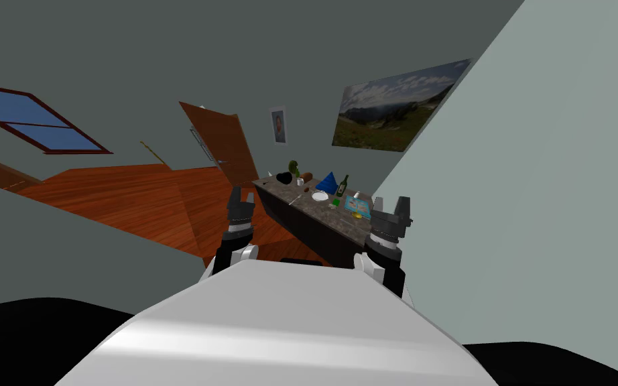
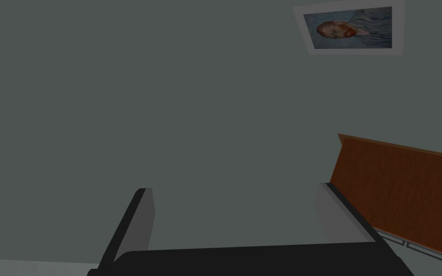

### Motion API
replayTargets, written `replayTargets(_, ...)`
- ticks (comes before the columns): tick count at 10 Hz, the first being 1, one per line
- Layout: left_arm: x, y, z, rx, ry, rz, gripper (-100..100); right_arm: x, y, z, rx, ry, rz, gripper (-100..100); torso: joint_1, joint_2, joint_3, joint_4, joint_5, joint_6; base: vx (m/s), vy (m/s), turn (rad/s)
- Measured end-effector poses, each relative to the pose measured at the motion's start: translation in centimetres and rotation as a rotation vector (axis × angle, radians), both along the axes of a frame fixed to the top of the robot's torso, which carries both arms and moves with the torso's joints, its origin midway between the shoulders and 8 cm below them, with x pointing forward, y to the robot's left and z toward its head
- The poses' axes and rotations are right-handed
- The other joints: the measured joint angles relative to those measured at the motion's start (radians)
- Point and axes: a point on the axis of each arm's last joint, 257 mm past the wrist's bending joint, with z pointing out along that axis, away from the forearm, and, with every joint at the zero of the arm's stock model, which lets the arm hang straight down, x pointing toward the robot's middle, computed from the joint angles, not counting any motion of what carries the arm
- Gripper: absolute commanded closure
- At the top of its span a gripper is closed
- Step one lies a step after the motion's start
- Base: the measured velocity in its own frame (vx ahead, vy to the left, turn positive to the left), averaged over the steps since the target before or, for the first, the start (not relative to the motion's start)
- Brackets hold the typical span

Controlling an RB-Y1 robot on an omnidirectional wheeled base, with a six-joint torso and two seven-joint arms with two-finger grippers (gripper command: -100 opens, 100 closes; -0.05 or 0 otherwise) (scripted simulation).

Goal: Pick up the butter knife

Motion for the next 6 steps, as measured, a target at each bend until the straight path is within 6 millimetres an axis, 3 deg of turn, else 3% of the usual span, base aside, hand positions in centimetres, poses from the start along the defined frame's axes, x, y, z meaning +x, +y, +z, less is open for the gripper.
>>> replayTargets(6, 0.0, 0.0, 0.0, 0.000, 0.000, 0.000, 0, 2.1, 1.9, -3.5, -0.170, 0.118, 0.029, -100, -0.001, -0.001, 0.000, 0.000, 0.000, 0.000, 0.009, -0.005, 0.053)
